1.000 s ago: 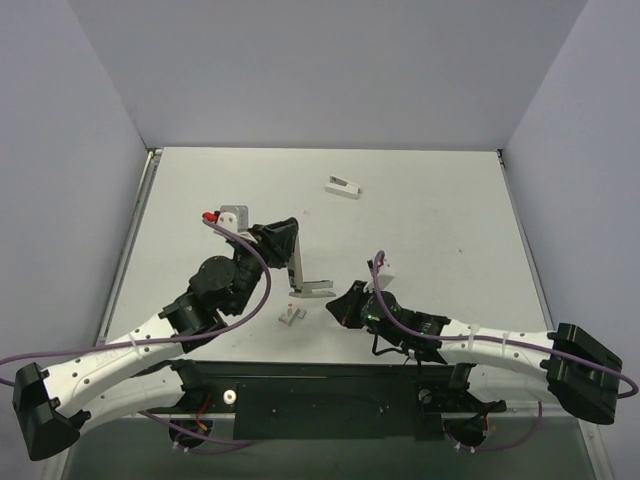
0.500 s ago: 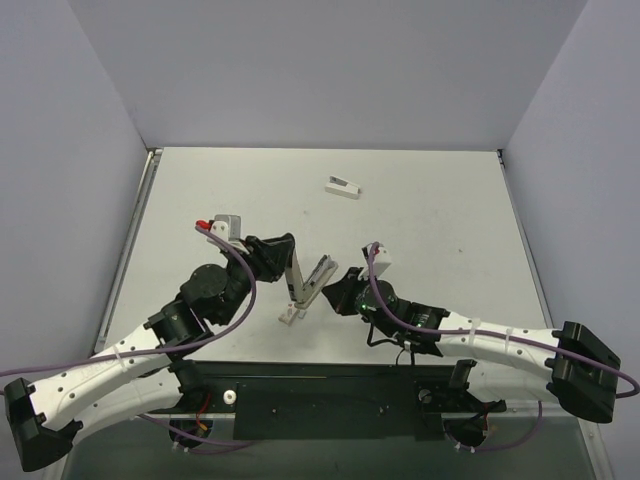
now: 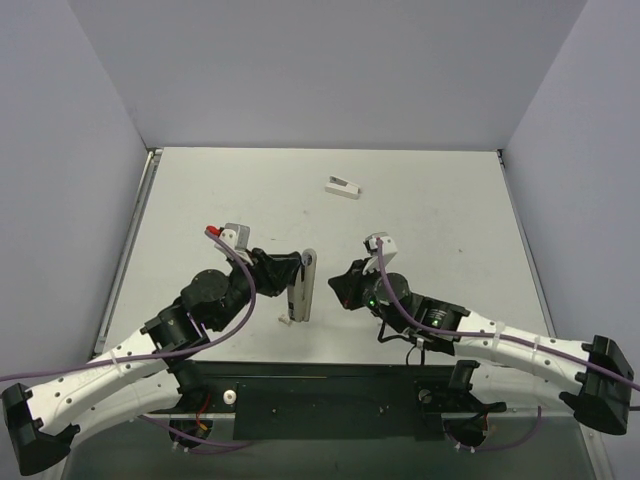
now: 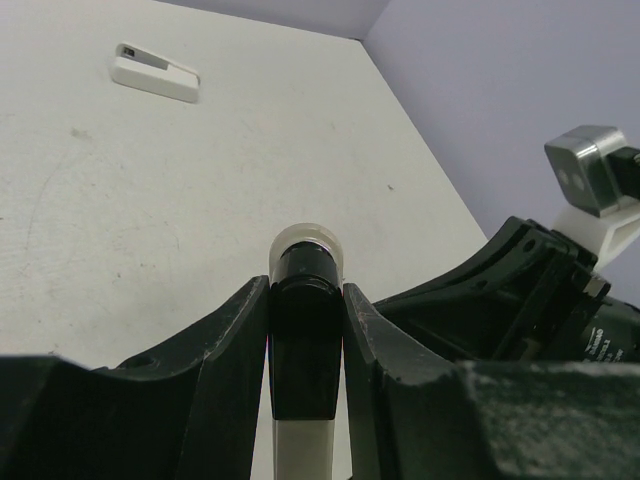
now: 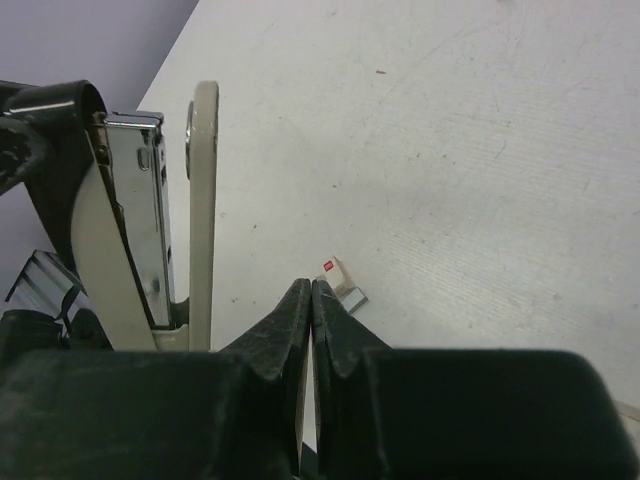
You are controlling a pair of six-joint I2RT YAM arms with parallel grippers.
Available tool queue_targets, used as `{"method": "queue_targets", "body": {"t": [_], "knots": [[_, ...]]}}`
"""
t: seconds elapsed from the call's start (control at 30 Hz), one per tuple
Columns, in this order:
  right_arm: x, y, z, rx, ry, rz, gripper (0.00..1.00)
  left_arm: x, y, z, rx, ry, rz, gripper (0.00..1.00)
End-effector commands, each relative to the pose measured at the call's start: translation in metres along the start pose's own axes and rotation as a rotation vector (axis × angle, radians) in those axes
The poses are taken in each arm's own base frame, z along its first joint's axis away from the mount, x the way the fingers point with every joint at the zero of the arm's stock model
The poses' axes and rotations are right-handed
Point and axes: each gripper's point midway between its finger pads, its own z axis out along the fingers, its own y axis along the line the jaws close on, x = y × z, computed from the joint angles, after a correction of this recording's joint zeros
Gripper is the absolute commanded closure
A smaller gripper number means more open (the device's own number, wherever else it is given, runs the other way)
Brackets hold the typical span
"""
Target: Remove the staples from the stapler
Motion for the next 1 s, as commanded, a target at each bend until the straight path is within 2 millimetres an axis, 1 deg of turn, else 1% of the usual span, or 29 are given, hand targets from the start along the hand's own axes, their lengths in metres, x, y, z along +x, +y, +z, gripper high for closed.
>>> {"method": "queue_targets", "body": {"t": [0.0, 0.07, 0.1, 0.23, 0.3, 0.5, 0.53, 0.57, 0.63, 0.67, 0.77, 0.87, 0.97], "knots": [[-0.029, -0.003, -0.025, 0.015, -0.034, -0.087, 1.0, -0.033, -0.045, -0.007, 0.194, -0.084, -0.035, 1.0], [-0.034, -0.006, -0.033, 0.024, -0.023, -0.122, 1.0, -0.032, -0.056, -0.008, 0.248, -0.068, -0.024, 1.0], [-0.033, -0.009, -0.037, 0.032, -0.009, -0.14, 1.0, -0.029, -0.062, -0.009, 0.285, -0.048, -0.013, 1.0], [-0.038, -0.003, -0.053, -0.03, 0.018, -0.212, 1.0, -0.022, -0.084, -0.017, 0.419, -0.01, 0.024, 1.0], [-0.033, -0.004, -0.062, -0.055, 0.061, -0.242, 1.0, -0.021, -0.093, -0.023, 0.48, 0.001, 0.038, 1.0], [-0.016, 0.012, -0.08, -0.187, 0.191, -0.33, 1.0, -0.02, -0.115, -0.043, 0.627, 0.027, 0.084, 1.0], [-0.013, 0.017, -0.083, -0.227, 0.212, -0.335, 1.0, -0.021, -0.117, -0.044, 0.642, 0.028, 0.089, 1.0], [-0.01, 0.019, -0.084, -0.241, 0.229, -0.35, 1.0, -0.019, -0.121, -0.048, 0.67, 0.034, 0.099, 1.0], [-0.002, 0.033, -0.092, -0.336, 0.278, -0.359, 1.0, -0.017, -0.124, -0.052, 0.704, 0.046, 0.105, 1.0], [-0.002, 0.036, -0.093, -0.353, 0.286, -0.361, 1.0, -0.014, -0.126, -0.054, 0.724, 0.056, 0.111, 1.0], [0.005, 0.04, -0.098, -0.399, 0.324, -0.384, 1.0, -0.015, -0.132, -0.064, 0.781, 0.045, 0.115, 1.0], [0.008, 0.044, -0.101, -0.436, 0.337, -0.399, 1.0, -0.01, -0.136, -0.072, 0.831, 0.068, 0.125, 1.0], [0.009, 0.052, -0.108, -0.5, 0.346, -0.42, 1.0, -0.007, -0.138, -0.078, 0.869, 0.076, 0.131, 1.0]]}}
